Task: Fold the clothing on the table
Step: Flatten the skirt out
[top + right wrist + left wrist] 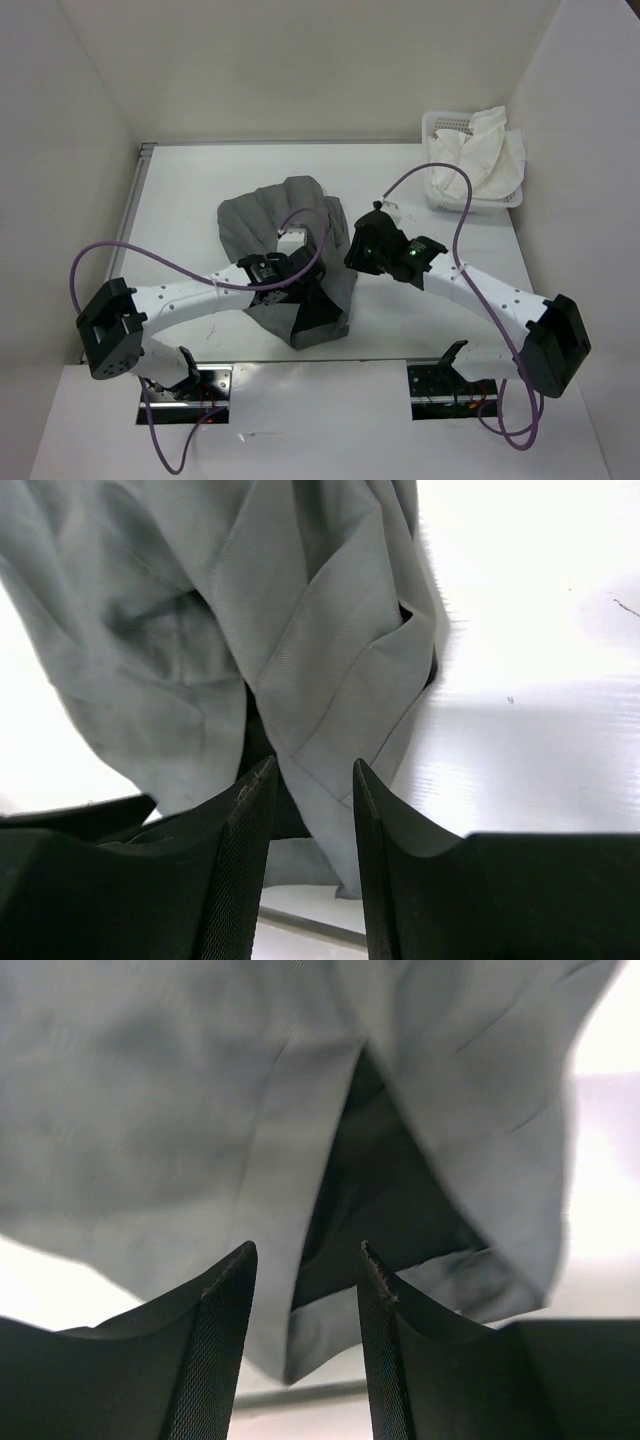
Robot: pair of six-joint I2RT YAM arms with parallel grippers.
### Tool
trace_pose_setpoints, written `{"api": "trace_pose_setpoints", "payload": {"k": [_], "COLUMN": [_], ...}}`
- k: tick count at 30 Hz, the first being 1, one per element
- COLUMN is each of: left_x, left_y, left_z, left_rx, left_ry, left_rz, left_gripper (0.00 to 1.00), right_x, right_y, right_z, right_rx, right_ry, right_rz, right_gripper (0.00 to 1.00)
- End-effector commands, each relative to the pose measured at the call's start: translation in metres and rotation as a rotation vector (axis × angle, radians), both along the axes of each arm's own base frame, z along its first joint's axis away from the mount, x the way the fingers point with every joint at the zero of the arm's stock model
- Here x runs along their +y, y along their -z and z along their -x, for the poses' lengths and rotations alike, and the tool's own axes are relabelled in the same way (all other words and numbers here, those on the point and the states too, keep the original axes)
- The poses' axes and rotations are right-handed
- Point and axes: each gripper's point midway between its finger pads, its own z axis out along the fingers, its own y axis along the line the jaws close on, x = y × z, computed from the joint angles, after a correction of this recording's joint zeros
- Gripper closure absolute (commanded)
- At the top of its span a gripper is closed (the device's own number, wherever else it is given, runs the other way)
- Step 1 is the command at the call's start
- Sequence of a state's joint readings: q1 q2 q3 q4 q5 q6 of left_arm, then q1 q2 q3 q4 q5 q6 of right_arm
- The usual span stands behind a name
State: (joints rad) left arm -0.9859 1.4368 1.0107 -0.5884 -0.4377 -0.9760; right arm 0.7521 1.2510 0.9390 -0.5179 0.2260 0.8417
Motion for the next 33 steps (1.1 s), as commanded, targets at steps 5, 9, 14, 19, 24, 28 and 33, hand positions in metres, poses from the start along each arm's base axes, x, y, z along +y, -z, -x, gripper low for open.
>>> {"api": "trace_pose_setpoints", "payload": {"k": [5, 9, 14, 19, 24, 28, 33], "left_x": [0.024, 0.019, 0.035, 0.047, 0.051, 0.05, 0.05], "left_y": [0.044, 0.06, 0.071, 0.075, 0.073, 0.057, 0.027], "left_z": [0.036, 0.047, 0.055, 0.061, 0.064, 0.061, 0.057], "left_rx": [0.128, 0.155, 0.179, 0.199, 0.21, 0.186, 0.144], "left_ry": [-0.058, -0.062, -0.1, -0.131, -0.149, -0.15, -0.153], "left_rz": [-0.163, -0.194, -0.247, -0.275, -0.29, -0.261, -0.213], "left_gripper": [0.48, 0.48, 0.48, 0.49, 0.88, 1.0, 1.0], "right_x": [0.009, 0.0, -0.013, -0.017, -0.014, -0.011, -0.001], "right_y": [-0.022, -0.032, -0.031, -0.026, -0.028, -0.021, 0.022], "right_z": [-0.019, -0.023, -0.023, -0.021, -0.022, -0.02, -0.011], "right_rx": [-0.08, -0.103, -0.104, -0.093, -0.095, -0.081, 0.047], "right_ry": [-0.011, 0.001, 0.014, 0.016, 0.009, -0.014, -0.113], "right_rz": [-0.023, -0.025, -0.015, -0.014, -0.026, -0.024, 0.041], "right_gripper": [0.58, 0.58, 0.55, 0.54, 0.54, 0.54, 0.46]}}
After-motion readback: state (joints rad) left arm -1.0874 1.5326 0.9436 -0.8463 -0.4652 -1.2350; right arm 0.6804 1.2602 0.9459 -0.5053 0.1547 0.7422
